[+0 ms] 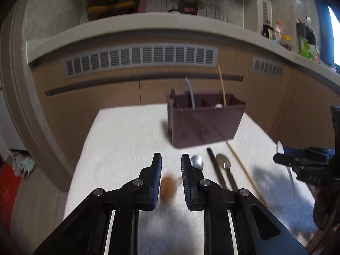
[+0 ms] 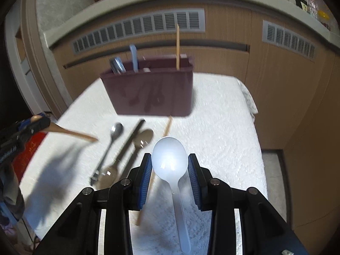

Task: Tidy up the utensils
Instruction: 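Grasp the wooden spoon with the left tool while the right tool holds the white spoon, then carry the white spoon and wooden spoon over the maroon caddy and release both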

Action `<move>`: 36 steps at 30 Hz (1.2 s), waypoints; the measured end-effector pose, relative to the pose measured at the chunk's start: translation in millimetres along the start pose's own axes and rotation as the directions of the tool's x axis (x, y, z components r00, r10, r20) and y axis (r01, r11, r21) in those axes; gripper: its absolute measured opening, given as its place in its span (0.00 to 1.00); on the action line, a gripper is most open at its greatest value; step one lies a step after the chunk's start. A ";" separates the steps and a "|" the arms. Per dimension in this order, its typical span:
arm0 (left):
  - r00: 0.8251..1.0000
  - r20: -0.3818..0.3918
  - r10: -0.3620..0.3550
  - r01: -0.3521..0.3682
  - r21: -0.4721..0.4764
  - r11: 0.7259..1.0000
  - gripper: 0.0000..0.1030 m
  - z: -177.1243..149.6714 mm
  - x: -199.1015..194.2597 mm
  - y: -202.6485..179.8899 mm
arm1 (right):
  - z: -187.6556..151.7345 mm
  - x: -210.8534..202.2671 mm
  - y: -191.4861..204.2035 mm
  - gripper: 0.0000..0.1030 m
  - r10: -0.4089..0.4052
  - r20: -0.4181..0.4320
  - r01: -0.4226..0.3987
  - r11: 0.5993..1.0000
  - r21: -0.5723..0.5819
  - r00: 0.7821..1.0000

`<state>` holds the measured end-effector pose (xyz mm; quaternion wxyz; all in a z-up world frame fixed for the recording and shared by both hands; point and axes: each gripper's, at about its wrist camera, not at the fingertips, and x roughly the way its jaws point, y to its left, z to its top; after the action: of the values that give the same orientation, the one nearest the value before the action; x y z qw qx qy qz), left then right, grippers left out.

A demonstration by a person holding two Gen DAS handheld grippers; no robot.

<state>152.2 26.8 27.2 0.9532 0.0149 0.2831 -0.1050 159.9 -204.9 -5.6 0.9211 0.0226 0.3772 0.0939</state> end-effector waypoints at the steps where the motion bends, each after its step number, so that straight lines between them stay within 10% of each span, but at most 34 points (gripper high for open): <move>1: 1.000 0.013 0.000 0.000 0.001 1.000 0.18 4.0 -1.6 -0.5 | 1.5 -4.6 1.6 0.31 0.006 0.018 -0.006 1.000 -0.004 1.000; 12: 0.985 -0.133 -0.107 0.097 -0.082 0.992 0.12 -23.5 1.7 24.1 | 4.3 -7.9 4.0 0.31 0.001 0.012 0.000 1.000 -0.026 1.000; 18: 0.954 -0.279 -0.107 0.108 -0.015 0.994 0.57 -78.8 -1.1 2.0 | 0.2 1.4 2.1 0.31 0.007 -0.020 -0.007 1.000 -0.014 1.000; 22: 0.941 -0.336 -0.050 0.050 -0.006 0.999 0.53 -94.2 12.3 -7.1 | -1.4 2.9 7.5 0.31 0.011 -0.027 -0.011 1.000 -0.025 1.000; 24: 0.933 -0.358 -0.035 0.027 -0.027 0.999 0.34 -96.4 21.5 -6.7 | -2.6 2.3 10.7 0.31 0.008 -0.024 -0.009 0.999 -0.037 1.000; 36: 0.997 -0.076 -0.017 0.021 0.046 0.999 0.30 -27.7 -19.7 -5.4 | -1.5 -8.4 13.1 0.31 -0.016 0.009 0.017 0.999 -0.051 1.000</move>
<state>120.1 27.7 14.8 0.9402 0.0382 0.3164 -0.1199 151.0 -193.7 0.6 0.9238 -0.0038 0.3708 0.0958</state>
